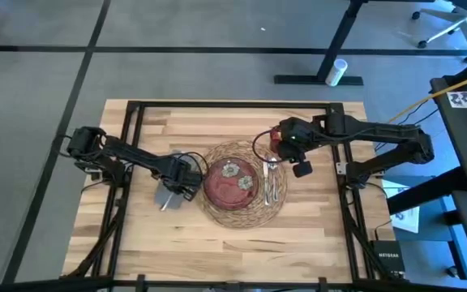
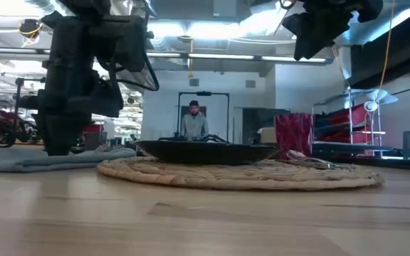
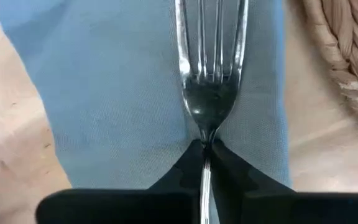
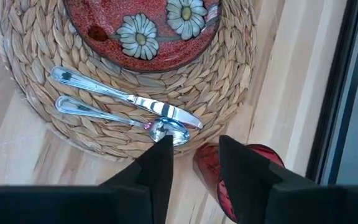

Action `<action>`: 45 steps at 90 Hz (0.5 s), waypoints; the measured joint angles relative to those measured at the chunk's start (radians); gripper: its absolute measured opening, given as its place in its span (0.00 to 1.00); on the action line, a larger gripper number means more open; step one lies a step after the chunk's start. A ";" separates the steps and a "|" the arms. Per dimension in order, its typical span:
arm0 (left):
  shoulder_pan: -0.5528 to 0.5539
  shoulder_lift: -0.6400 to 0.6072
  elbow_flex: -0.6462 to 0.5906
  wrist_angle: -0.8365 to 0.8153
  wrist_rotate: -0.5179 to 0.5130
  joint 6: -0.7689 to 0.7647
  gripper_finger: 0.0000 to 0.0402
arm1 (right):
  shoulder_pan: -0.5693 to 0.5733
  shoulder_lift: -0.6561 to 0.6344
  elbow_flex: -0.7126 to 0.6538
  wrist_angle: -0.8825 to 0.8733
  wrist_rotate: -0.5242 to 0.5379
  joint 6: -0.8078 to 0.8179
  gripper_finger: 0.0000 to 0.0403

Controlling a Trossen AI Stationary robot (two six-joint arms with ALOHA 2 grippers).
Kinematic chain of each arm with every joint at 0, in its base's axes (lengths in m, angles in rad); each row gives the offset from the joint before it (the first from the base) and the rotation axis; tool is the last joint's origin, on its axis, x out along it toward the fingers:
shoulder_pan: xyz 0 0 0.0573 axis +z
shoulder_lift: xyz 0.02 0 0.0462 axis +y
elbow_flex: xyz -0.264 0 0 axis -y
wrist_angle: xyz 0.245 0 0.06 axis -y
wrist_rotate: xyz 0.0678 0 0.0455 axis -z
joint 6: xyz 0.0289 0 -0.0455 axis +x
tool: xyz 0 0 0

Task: Set table place
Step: Adjust the silver spoon on the gray table napkin

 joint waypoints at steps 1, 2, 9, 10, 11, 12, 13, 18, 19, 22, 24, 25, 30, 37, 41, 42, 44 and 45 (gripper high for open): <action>0.000 -0.001 0.002 -0.004 0.001 0.000 0.00 | 0.000 0.000 0.000 0.000 0.000 0.000 0.29; 0.000 -0.002 0.004 -0.009 0.001 0.000 0.00 | 0.000 0.000 0.000 0.000 0.000 0.000 0.29; 0.000 -0.015 0.019 -0.040 -0.001 0.000 0.00 | 0.000 0.000 0.000 0.000 0.000 0.000 0.29; 0.000 -0.018 0.020 -0.043 -0.002 0.000 0.00 | 0.000 0.000 0.000 0.000 0.000 0.000 0.29; 0.000 -0.019 0.022 -0.046 -0.004 0.000 0.00 | 0.000 0.000 0.000 0.000 0.000 0.000 0.29; 0.000 -0.021 0.024 -0.050 -0.005 0.000 0.00 | 0.000 0.000 0.000 0.000 0.000 -0.001 0.29; 0.000 -0.023 0.025 -0.054 -0.007 0.000 0.00 | 0.000 0.000 0.000 0.000 0.000 -0.001 0.29; 0.001 -0.033 0.027 -0.063 -0.017 -0.001 0.00 | 0.000 0.000 0.000 0.000 0.000 -0.002 0.29; 0.002 -0.035 0.027 -0.065 -0.018 -0.002 0.00 | 0.000 0.000 0.000 0.001 0.000 -0.002 0.29; 0.004 -0.041 0.027 -0.066 -0.023 -0.004 0.00 | 0.000 0.000 0.000 0.001 0.000 -0.002 0.29; 0.007 -0.047 0.027 -0.068 -0.024 -0.005 0.00 | 0.000 0.000 0.000 0.001 0.000 -0.002 0.29; 0.008 -0.050 0.027 -0.070 -0.023 -0.005 0.00 | 0.000 0.000 0.000 0.001 0.000 -0.002 0.29; 0.017 -0.053 0.028 -0.079 -0.024 -0.005 0.00 | 0.000 0.000 0.000 0.000 0.000 -0.002 0.29; 0.035 -0.052 0.028 -0.083 -0.028 0.004 0.00 | 0.000 0.000 0.000 0.000 0.000 -0.002 0.29; 0.048 -0.052 0.028 -0.079 -0.032 0.014 0.00 | 0.000 0.000 0.000 0.000 0.000 -0.002 0.29; 0.051 -0.052 0.028 -0.079 -0.033 0.017 0.00 | 0.000 0.000 0.000 0.000 0.000 -0.002 0.29; 0.058 -0.052 0.028 -0.079 -0.036 0.023 0.00 | 0.000 0.000 0.000 0.000 0.000 -0.002 0.29; 0.062 -0.052 0.028 -0.079 -0.038 0.024 0.00 | 0.000 0.000 0.000 0.000 0.000 -0.002 0.29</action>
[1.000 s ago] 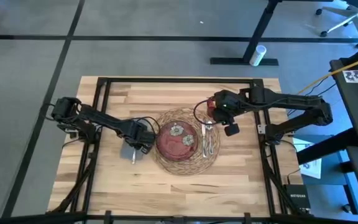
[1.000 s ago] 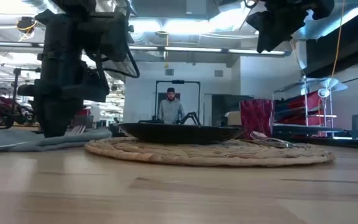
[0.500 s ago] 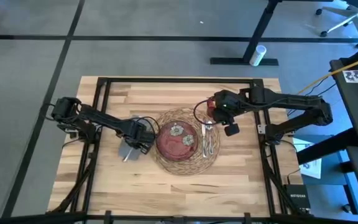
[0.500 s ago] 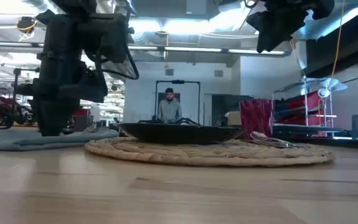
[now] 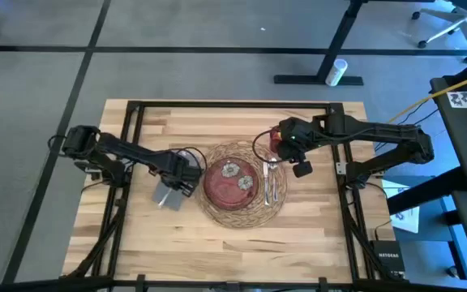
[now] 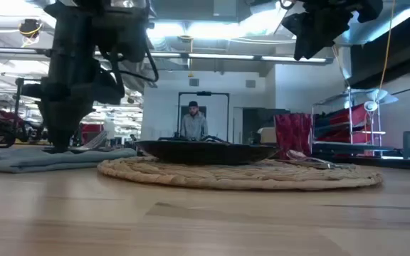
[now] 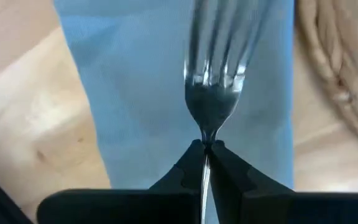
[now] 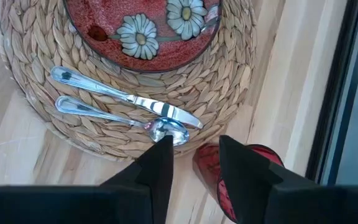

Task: Set table place
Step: Adjust the silver spoon on the gray table napkin

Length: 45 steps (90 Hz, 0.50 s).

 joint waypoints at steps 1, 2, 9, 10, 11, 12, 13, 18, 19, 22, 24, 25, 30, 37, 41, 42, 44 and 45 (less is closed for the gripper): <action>0.003 0.000 0.000 0.000 -0.002 0.001 0.00 | 0.000 0.000 0.000 0.000 0.000 0.000 0.29; 0.007 0.000 0.000 -0.001 -0.004 0.003 0.00 | 0.000 0.000 0.000 -0.001 0.000 0.000 0.29; 0.032 0.000 0.000 0.001 -0.016 0.015 0.00 | 0.000 0.000 0.000 -0.004 0.000 0.000 0.29; 0.036 0.000 0.000 0.001 -0.016 0.019 0.00 | 0.000 0.000 0.000 -0.004 0.000 0.000 0.29; 0.040 0.000 0.000 0.002 -0.016 0.022 0.00 | 0.000 0.000 0.000 -0.005 0.000 0.000 0.29; 0.043 0.000 0.000 0.003 -0.016 0.025 0.00 | 0.000 0.000 0.000 -0.005 0.000 0.000 0.29; 0.046 0.000 0.000 0.004 -0.016 0.027 0.00 | 0.000 0.000 0.000 -0.005 0.000 0.000 0.29; 0.059 0.000 0.000 0.009 -0.016 0.033 0.00 | 0.000 0.000 0.000 -0.005 0.000 -0.001 0.29; 0.062 0.000 0.000 0.009 -0.016 0.034 0.00 | 0.000 0.000 0.000 -0.005 0.000 -0.001 0.29; 0.069 0.000 0.000 0.009 -0.016 0.035 0.00 | 0.000 0.000 0.000 -0.005 0.000 -0.002 0.29; 0.074 0.000 0.000 0.007 -0.016 0.037 0.00 | 0.000 0.000 0.000 -0.005 0.000 -0.002 0.29; 0.077 0.000 0.000 0.006 -0.016 0.037 0.00 | 0.000 0.000 0.000 -0.005 0.000 -0.002 0.29; 0.089 0.000 0.000 0.007 -0.016 0.047 0.00 | 0.000 0.000 0.000 -0.005 0.000 -0.005 0.29; 0.101 0.000 0.000 0.008 -0.016 0.052 0.00 | 0.000 0.000 0.000 -0.006 0.000 -0.010 0.29; 0.104 0.000 0.000 0.009 -0.016 0.052 0.00 | 0.000 0.000 0.000 -0.006 0.000 -0.010 0.29; 0.104 0.000 0.000 0.009 -0.016 0.054 0.00 | 0.000 0.000 0.000 -0.006 0.000 -0.010 0.29; 0.104 0.000 0.000 0.008 -0.016 0.057 0.00 | 0.000 0.000 0.000 -0.007 0.000 -0.010 0.29; 0.104 0.000 0.000 0.008 -0.016 0.058 0.00 | 0.000 0.000 0.000 -0.007 0.000 -0.010 0.29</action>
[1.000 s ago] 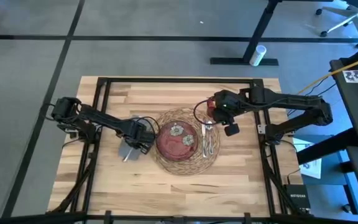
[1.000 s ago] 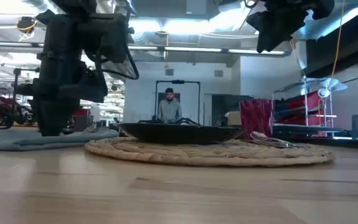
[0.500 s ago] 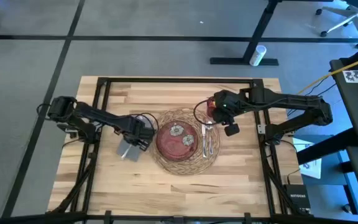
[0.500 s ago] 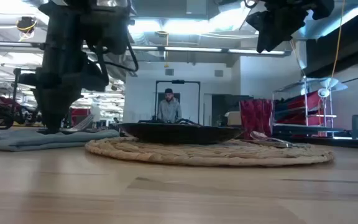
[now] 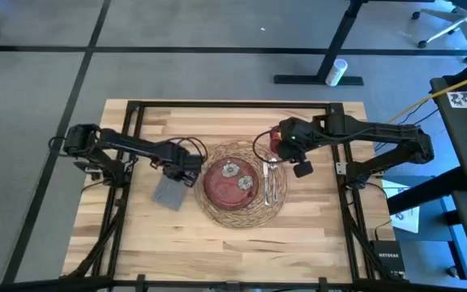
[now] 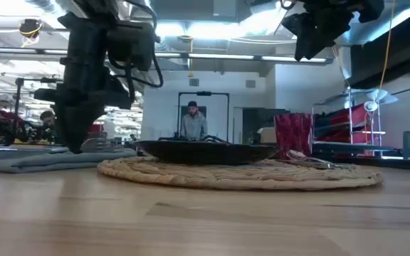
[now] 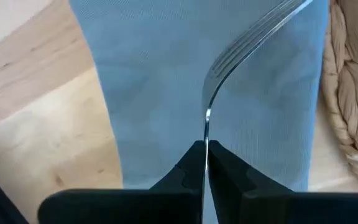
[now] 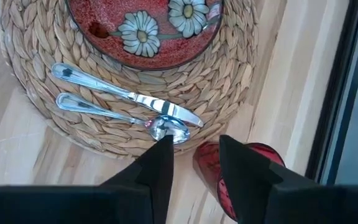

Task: Set table place
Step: Adjust the silver spoon on the gray table napkin

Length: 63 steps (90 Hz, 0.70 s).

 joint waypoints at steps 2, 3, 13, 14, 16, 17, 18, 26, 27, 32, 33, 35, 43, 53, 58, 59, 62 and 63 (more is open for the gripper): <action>0.000 0.000 0.000 0.000 0.002 0.004 0.00 | 0.000 0.000 0.000 -0.001 0.000 0.000 0.29; 0.000 0.000 0.000 0.000 0.004 0.006 0.00 | 0.000 0.000 0.000 -0.001 0.000 0.000 0.29; -0.007 0.000 0.000 0.000 0.009 0.035 0.00 | 0.000 0.000 0.000 -0.003 0.000 0.000 0.29; -0.008 0.000 0.000 0.000 0.009 0.040 0.00 | 0.000 0.000 0.000 -0.003 0.000 0.000 0.29; -0.011 0.000 0.000 0.000 0.008 0.050 0.00 | 0.000 0.000 0.000 -0.003 0.000 0.000 0.29; -0.012 0.000 0.000 0.000 0.007 0.053 0.00 | 0.000 0.000 0.000 -0.003 0.000 0.000 0.29; -0.014 0.000 0.000 0.000 0.006 0.056 0.00 | 0.000 0.000 0.000 -0.003 0.000 0.000 0.29; -0.027 0.000 0.000 0.000 -0.002 0.084 0.00 | 0.000 0.000 0.000 -0.004 0.000 0.000 0.29; -0.029 0.000 0.000 0.000 -0.003 0.087 0.00 | 0.000 0.000 0.000 -0.004 0.000 0.000 0.29; -0.039 0.000 -0.004 0.006 -0.010 0.102 0.00 | 0.000 0.000 0.000 -0.004 0.000 0.000 0.29; -0.040 0.000 -0.005 0.007 -0.012 0.103 0.00 | 0.000 0.000 0.000 -0.004 0.000 0.000 0.29; -0.044 0.000 -0.007 0.006 -0.015 0.103 0.00 | 0.000 0.000 0.000 -0.004 0.000 0.000 0.29; -0.057 0.000 -0.023 0.011 -0.027 0.103 0.00 | 0.000 0.000 0.000 -0.004 0.000 0.000 0.29; -0.061 0.000 -0.044 0.032 -0.037 0.109 0.00 | 0.000 0.000 0.000 -0.004 0.000 0.001 0.29; -0.061 0.000 -0.058 0.036 -0.040 0.110 0.00 | 0.000 0.000 0.000 -0.004 0.000 0.001 0.29; -0.061 0.000 -0.061 0.037 -0.040 0.111 0.00 | 0.000 0.000 0.000 -0.004 0.000 0.001 0.29; -0.061 -0.001 -0.071 0.048 -0.044 0.122 0.00 | 0.000 0.000 0.000 -0.004 0.000 0.001 0.29; -0.061 -0.001 -0.074 0.052 -0.045 0.126 0.00 | 0.000 0.000 0.000 -0.004 0.000 0.001 0.29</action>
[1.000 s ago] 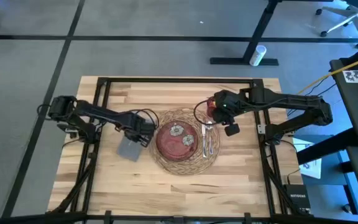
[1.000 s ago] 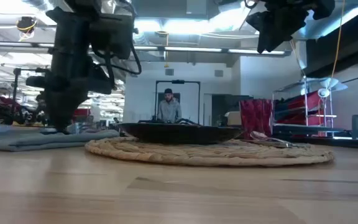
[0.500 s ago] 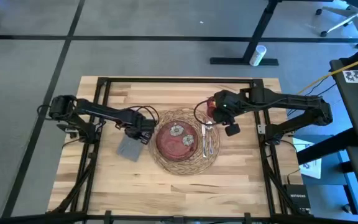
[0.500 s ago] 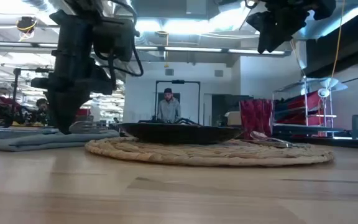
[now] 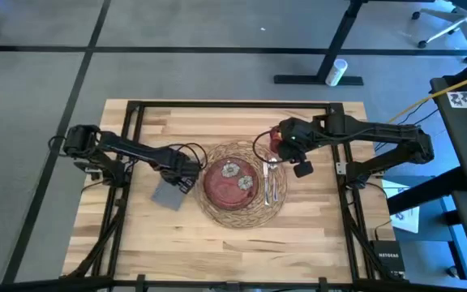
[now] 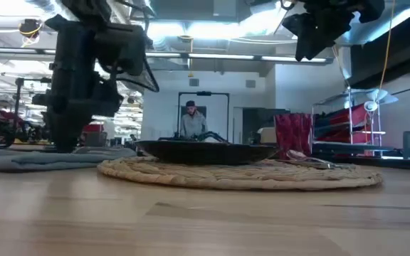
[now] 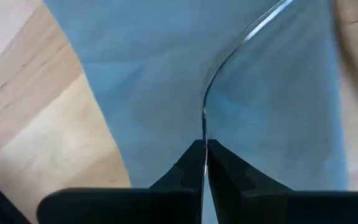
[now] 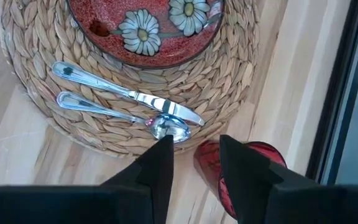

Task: Set table place
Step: Adjust the silver spoon on the gray table napkin

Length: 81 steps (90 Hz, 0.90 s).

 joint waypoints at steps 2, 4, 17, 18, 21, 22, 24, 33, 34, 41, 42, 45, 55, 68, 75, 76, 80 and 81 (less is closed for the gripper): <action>0.000 0.000 -0.005 0.007 -0.002 0.005 0.00 | 0.000 0.000 0.000 0.000 0.000 0.000 0.29; 0.000 0.000 -0.010 0.015 -0.003 0.010 0.00 | 0.000 0.000 0.000 0.000 0.000 0.000 0.29; 0.000 -0.002 -0.023 0.031 -0.008 0.020 0.00 | 0.000 0.000 0.000 0.000 0.000 0.000 0.29; 0.000 -0.002 -0.023 0.031 -0.008 0.020 0.00 | 0.000 0.000 0.000 0.000 0.000 0.000 0.29; 0.000 -0.002 -0.023 0.031 -0.009 0.022 0.00 | 0.000 0.000 0.000 0.000 0.000 0.000 0.29; 0.000 -0.002 -0.023 0.031 -0.009 0.023 0.00 | 0.000 0.000 0.000 0.000 0.000 0.000 0.29; 0.000 -0.002 -0.023 0.031 -0.009 0.025 0.00 | 0.000 0.000 0.000 0.000 0.000 0.000 0.29; 0.000 -0.001 -0.024 0.034 -0.009 0.030 0.00 | 0.000 0.000 0.000 0.000 0.000 0.000 0.29; 0.000 -0.001 -0.024 0.034 -0.009 0.032 0.00 | 0.000 0.000 0.000 0.000 0.000 0.000 0.29; 0.000 -0.001 -0.024 0.034 -0.008 0.084 0.00 | 0.000 0.000 0.000 0.000 0.000 0.000 0.29; 0.000 0.000 -0.024 0.034 -0.009 0.089 0.00 | 0.000 0.000 0.000 0.000 0.000 0.000 0.29; 0.000 0.000 -0.024 0.034 -0.009 0.102 0.00 | 0.000 0.000 0.000 0.000 0.000 0.000 0.29; 0.000 0.000 -0.024 0.033 -0.009 0.103 0.00 | 0.000 0.000 0.000 0.001 0.000 0.001 0.29; 0.000 0.001 -0.025 0.030 -0.014 0.103 0.02 | 0.000 0.000 0.000 0.001 0.000 0.002 0.29; 0.000 0.003 -0.026 0.029 -0.018 0.080 0.06 | 0.000 0.000 0.000 0.001 0.000 0.001 0.29; 0.000 0.003 -0.026 0.029 -0.018 0.076 0.07 | 0.000 0.000 0.000 0.001 0.000 0.001 0.29; 0.000 0.003 -0.026 0.027 -0.019 0.053 0.10 | 0.000 0.000 0.000 0.001 0.000 0.001 0.29; 0.000 0.003 -0.026 0.027 -0.019 0.052 0.11 | 0.000 0.000 0.000 0.002 0.000 0.001 0.29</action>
